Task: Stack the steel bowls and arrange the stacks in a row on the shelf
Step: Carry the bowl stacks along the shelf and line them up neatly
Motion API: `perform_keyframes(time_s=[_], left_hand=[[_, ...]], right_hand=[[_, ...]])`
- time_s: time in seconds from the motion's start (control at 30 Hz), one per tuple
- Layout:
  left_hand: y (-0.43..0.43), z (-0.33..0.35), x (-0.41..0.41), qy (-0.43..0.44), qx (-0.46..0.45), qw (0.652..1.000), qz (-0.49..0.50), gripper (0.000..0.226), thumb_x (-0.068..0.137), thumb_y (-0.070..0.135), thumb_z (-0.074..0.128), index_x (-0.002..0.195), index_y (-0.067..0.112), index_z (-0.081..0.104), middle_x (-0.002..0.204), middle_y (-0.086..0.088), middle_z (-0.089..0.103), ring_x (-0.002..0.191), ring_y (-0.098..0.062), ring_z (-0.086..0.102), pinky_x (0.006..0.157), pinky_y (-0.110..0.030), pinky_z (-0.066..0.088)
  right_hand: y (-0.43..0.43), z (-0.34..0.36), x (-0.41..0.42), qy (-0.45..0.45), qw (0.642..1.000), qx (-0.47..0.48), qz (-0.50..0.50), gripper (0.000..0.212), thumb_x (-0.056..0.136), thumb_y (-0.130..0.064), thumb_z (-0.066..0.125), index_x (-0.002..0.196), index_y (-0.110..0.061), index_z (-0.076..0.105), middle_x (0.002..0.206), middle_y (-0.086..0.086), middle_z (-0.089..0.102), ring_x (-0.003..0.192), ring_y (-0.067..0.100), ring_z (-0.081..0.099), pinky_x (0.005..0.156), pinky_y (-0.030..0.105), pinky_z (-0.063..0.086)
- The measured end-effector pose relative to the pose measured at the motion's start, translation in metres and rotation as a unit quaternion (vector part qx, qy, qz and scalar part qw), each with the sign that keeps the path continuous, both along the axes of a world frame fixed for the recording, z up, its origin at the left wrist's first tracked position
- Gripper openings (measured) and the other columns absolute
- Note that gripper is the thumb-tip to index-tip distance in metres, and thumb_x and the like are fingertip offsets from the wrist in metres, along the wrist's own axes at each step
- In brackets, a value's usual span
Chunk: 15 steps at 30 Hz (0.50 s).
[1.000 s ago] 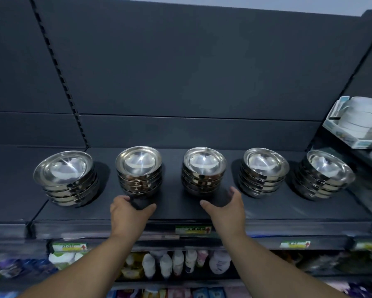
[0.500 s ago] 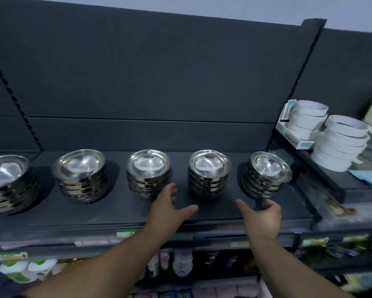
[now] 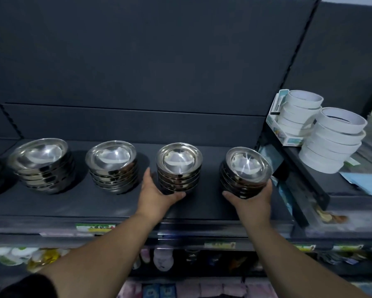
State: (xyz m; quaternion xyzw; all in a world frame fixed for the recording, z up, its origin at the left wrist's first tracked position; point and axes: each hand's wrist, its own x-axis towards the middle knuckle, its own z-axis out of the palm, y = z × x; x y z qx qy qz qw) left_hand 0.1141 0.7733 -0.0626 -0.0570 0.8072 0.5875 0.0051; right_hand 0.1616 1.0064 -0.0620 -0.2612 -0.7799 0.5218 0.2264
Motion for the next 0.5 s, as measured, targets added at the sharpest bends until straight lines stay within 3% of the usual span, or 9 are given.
perform_keyframes(time_s=[0.1, 0.23, 0.5], left_hand=[[0.004, 0.001, -0.001, 0.006, -0.012, 1.000, 0.000, 0.139, 0.039, 0.043, 0.092, 0.151, 0.022, 0.012, 0.148, 0.001, 0.042, 0.134, -0.014, 0.041, 0.115, -0.034, 0.032], [0.009, 0.004, -0.001, 0.027, -0.023, 0.999, -0.012, 0.107, 0.058, 0.018, 0.092, 0.144, 0.017, 0.029, 0.122, 0.008, 0.053, 0.112, -0.007, 0.049, 0.097, -0.017, 0.034], [0.010, 0.004, -0.004, 0.032, -0.024, 0.999, -0.018, 0.103, 0.059, 0.019, 0.091, 0.142, 0.021, 0.032, 0.119, 0.009, 0.057, 0.111, -0.010, 0.054, 0.098, -0.021, 0.038]], right_hand=[[0.006, -0.005, -0.005, -0.004, 1.000, -0.002, 0.003, 0.131, 0.054, -0.028, 0.096, 0.154, -0.019, 0.012, 0.153, 0.007, 0.040, 0.138, 0.025, 0.042, 0.114, 0.039, 0.036], [0.010, -0.007, -0.008, 0.004, 1.000, -0.001, 0.005, 0.126, 0.053, -0.025, 0.096, 0.152, -0.019, 0.018, 0.149, 0.008, 0.045, 0.134, 0.026, 0.046, 0.113, 0.039, 0.038], [0.017, -0.003, -0.011, 0.007, 1.000, -0.006, 0.018, 0.124, 0.056, -0.022, 0.095, 0.152, -0.019, 0.018, 0.148, 0.007, 0.045, 0.134, 0.026, 0.046, 0.112, 0.036, 0.038]])
